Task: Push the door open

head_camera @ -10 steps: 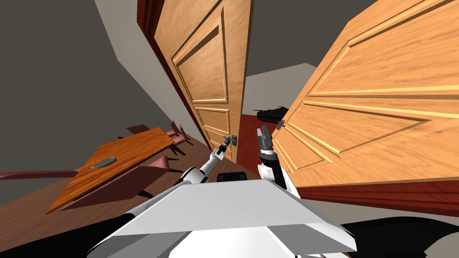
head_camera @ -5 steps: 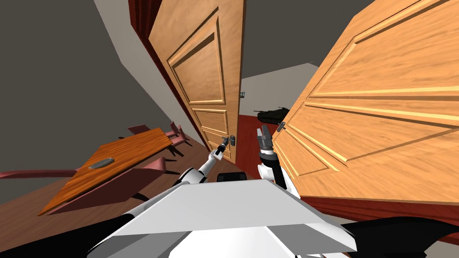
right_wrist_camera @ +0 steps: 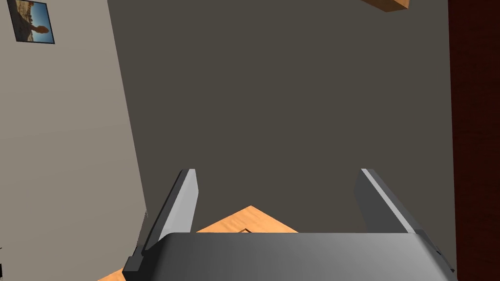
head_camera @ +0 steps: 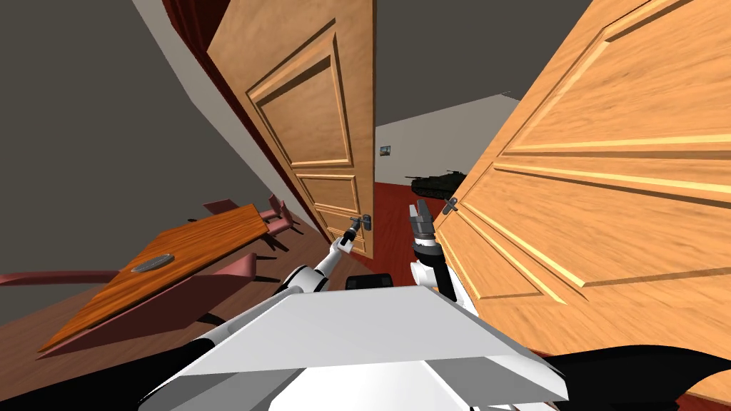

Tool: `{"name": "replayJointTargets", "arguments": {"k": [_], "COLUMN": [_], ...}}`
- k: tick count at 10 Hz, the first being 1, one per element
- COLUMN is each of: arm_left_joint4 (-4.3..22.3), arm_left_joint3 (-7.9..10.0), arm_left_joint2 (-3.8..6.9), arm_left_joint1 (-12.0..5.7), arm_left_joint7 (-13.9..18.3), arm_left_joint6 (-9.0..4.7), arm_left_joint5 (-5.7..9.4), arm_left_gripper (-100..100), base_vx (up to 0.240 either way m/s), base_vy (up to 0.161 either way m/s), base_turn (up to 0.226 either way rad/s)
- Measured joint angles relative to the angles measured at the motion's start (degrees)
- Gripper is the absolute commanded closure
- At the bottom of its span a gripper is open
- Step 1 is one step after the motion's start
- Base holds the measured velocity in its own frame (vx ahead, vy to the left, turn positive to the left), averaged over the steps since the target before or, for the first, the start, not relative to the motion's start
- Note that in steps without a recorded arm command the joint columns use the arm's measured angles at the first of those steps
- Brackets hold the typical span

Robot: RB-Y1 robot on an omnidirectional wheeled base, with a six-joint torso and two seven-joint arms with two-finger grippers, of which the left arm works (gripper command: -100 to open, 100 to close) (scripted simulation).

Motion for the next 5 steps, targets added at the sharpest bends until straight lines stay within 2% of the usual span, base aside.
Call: {"name": "replayJointTargets", "arguments": {"k": [1, 2, 3, 4, 5], "arm_left_joint4": [-2.03, -2.39, -3.40, -3.27, -1.57], "arm_left_joint3": [0.53, 1.16, 1.39, 1.69, 2.15], "arm_left_joint2": [0.20, 0.17, 0.69, 0.80, 0.48], "arm_left_joint1": [1.37, 1.68, 2.26, 1.89, 0.80], "arm_left_joint7": [-0.56, -1.10, -1.12, -1.07, -1.28], "arm_left_joint6": [0.66, 0.95, 1.44, 1.77, 1.03], "arm_left_joint5": [0.04, 0.16, 0.26, 0.38, 0.51], "arm_left_gripper": [100, 100, 100, 100, 100], "base_vx": [0.134, 0.113, 0.067, 0.023, 0.054], "base_vy": [-0.147, -0.135, -0.070, -0.006, -0.064], "base_turn": [0.079, 0.033, 0.012, -0.001, 0.039]}}
